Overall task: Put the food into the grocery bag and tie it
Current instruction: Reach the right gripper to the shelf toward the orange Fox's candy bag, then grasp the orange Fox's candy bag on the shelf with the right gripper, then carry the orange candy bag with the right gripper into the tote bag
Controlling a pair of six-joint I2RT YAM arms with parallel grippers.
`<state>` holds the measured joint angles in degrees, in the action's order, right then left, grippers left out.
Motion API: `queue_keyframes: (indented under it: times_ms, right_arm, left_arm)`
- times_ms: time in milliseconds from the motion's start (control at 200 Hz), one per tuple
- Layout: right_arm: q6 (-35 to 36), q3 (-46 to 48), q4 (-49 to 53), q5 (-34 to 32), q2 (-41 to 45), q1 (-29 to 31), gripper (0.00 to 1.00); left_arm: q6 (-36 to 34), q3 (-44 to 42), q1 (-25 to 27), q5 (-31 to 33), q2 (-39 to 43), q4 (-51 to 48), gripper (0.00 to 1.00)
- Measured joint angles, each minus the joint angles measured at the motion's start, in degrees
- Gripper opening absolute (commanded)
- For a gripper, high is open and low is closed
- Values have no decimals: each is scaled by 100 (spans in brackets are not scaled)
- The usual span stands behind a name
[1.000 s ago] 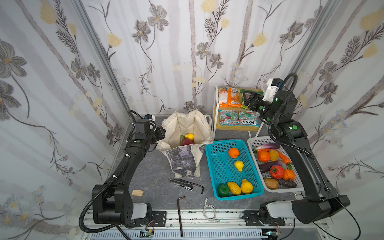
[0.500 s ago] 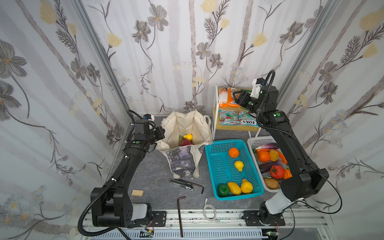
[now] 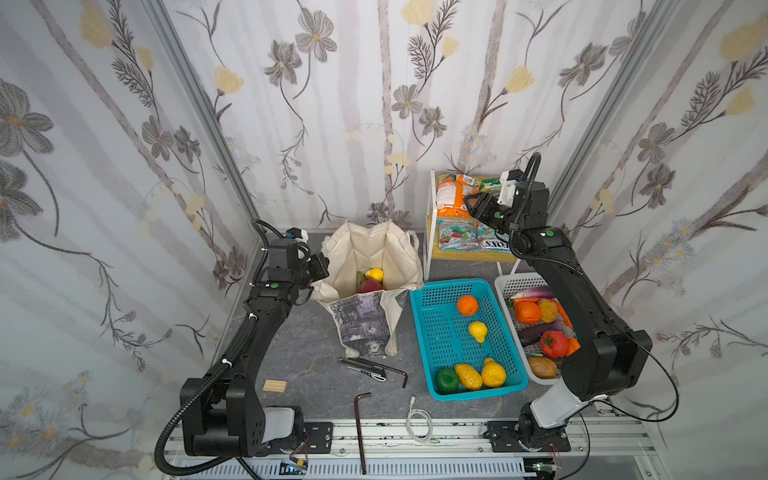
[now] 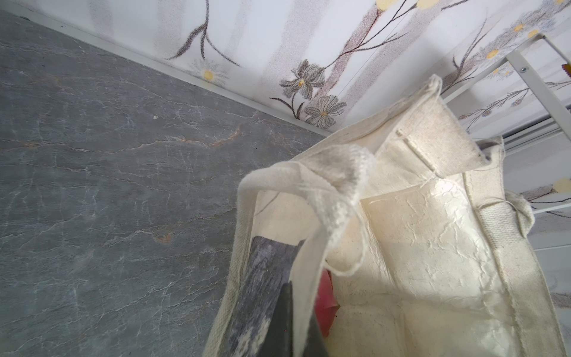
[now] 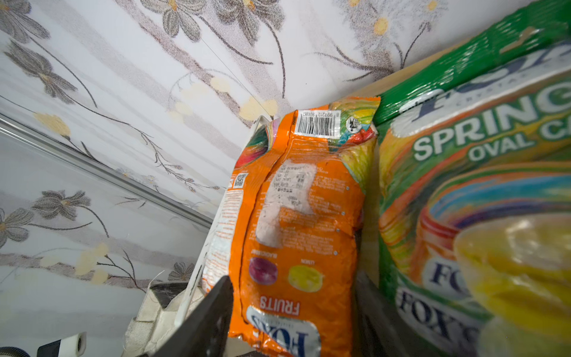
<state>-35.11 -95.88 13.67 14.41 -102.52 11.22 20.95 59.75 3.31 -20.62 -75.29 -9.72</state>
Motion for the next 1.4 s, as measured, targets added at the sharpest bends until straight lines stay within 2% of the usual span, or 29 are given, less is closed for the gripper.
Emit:
queue_keyframes:
  times_ms: [130, 235, 350, 435, 575, 684, 744, 1399]
  right_arm:
    - [-42, 138, -164, 44, 59, -4, 68]
    - [-46, 216, -184, 66, 129, -11, 63]
    - [-85, 264, -197, 61, 136, -31, 44]
    - [-105, 273, -186, 76, 136, -37, 37]
    - [-195, 313, -184, 140, 138, -39, 12]
    - [-208, 297, -181, 195, 144, -39, 2]
    - [-232, 238, -155, 225, 144, -42, 0]
    - [-245, -1152, -50, 625, -179, -105, 0]
  left_arm:
    - [-2, -13, 0, 2, 35, -2, 0]
    - [-2, -13, 0, 28, 37, -2, 0]
    - [-2, -13, 0, 46, 37, -2, 0]
    - [-11, -15, 0, 46, 44, -2, 0]
    - [-20, -20, 0, 46, 46, -2, 0]
    - [-20, -20, 0, 46, 46, -2, 0]
    - [-20, -24, 0, 50, 46, 0, 0]
    - [-20, -31, 0, 138, 35, 0, 0]
